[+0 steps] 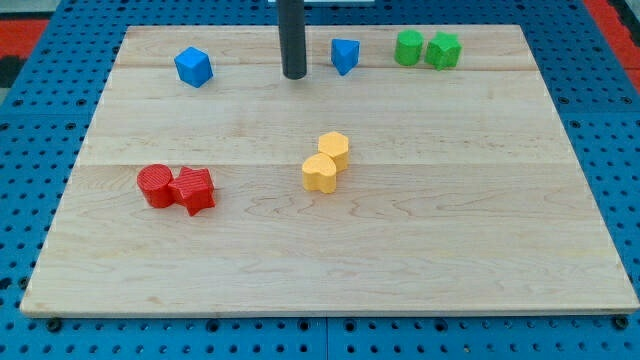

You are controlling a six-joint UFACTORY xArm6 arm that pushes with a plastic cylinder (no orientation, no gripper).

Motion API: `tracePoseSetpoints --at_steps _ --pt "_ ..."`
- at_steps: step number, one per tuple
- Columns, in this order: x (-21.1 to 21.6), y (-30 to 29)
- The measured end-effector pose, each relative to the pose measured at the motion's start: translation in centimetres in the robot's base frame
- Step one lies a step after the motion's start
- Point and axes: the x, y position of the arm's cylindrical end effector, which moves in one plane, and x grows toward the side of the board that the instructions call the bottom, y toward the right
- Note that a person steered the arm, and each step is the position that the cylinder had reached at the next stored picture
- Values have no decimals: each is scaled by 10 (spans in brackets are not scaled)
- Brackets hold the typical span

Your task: Push the triangle left beside the green blocks

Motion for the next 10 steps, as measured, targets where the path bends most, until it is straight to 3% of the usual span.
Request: tracePoseSetpoints --at_steps 1,3,4,5,7,9,10 --pt "-6 74" --pt "-44 -4" --pt "-57 14" --pt "-38 55" --pt "42 -48" --pt "40 -211" --pt "22 -173"
